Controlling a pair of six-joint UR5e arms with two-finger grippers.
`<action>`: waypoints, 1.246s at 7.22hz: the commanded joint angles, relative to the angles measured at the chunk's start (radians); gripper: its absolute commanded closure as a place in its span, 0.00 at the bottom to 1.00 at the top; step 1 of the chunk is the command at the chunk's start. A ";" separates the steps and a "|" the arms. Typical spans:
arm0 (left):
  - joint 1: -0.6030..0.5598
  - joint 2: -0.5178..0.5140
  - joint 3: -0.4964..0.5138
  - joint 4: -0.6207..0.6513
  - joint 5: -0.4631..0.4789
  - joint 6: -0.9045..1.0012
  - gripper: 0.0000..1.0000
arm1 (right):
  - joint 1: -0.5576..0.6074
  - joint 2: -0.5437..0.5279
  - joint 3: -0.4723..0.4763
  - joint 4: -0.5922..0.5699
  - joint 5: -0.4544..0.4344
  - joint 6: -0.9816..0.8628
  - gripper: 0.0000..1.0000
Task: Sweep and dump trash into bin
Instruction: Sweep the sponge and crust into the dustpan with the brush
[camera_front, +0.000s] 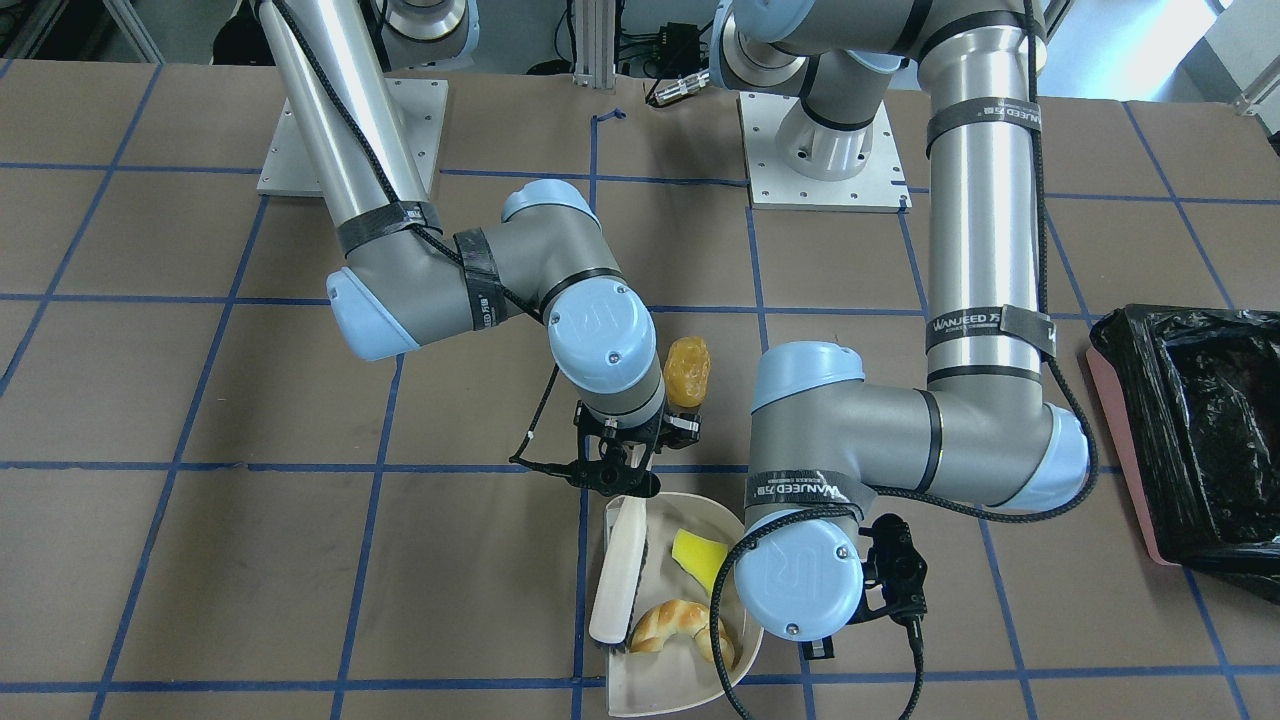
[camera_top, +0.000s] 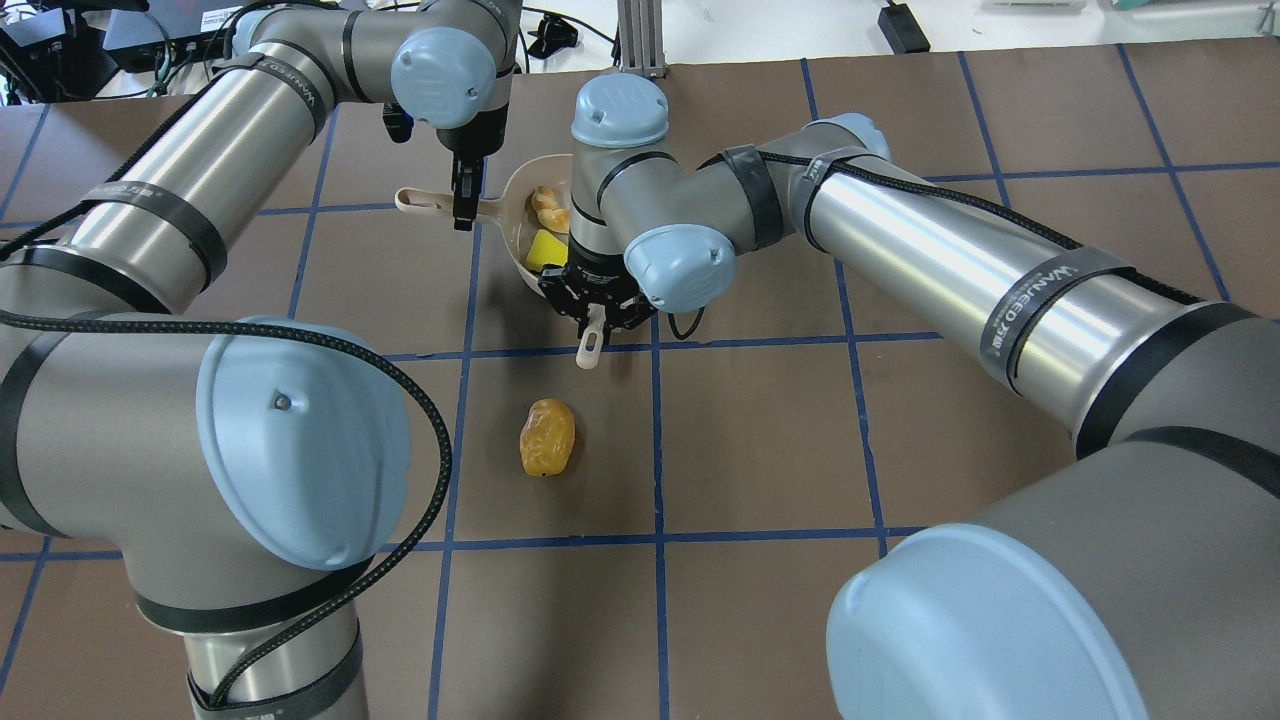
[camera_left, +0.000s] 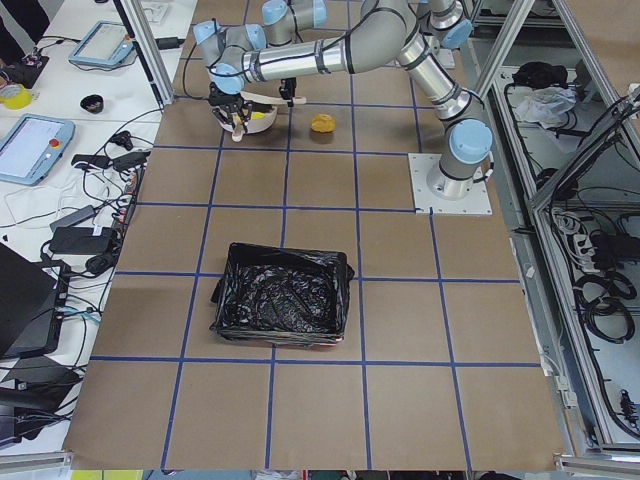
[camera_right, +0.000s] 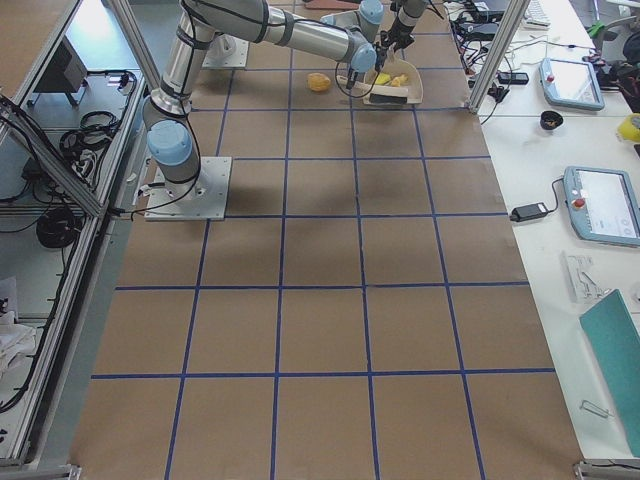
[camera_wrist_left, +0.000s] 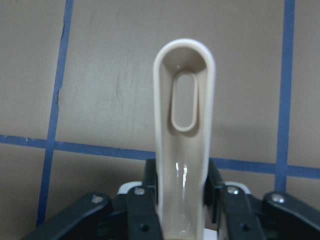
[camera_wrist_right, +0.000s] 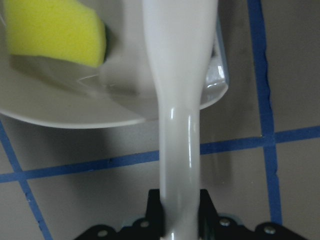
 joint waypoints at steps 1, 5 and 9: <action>0.001 0.012 -0.007 0.069 -0.097 0.082 1.00 | 0.005 -0.006 -0.011 0.008 0.013 0.007 1.00; 0.041 0.029 -0.090 0.227 -0.233 0.238 1.00 | -0.031 -0.098 0.009 0.135 -0.093 -0.084 1.00; 0.075 0.050 -0.099 0.241 -0.299 0.273 1.00 | -0.060 -0.242 0.045 0.285 -0.101 -0.163 1.00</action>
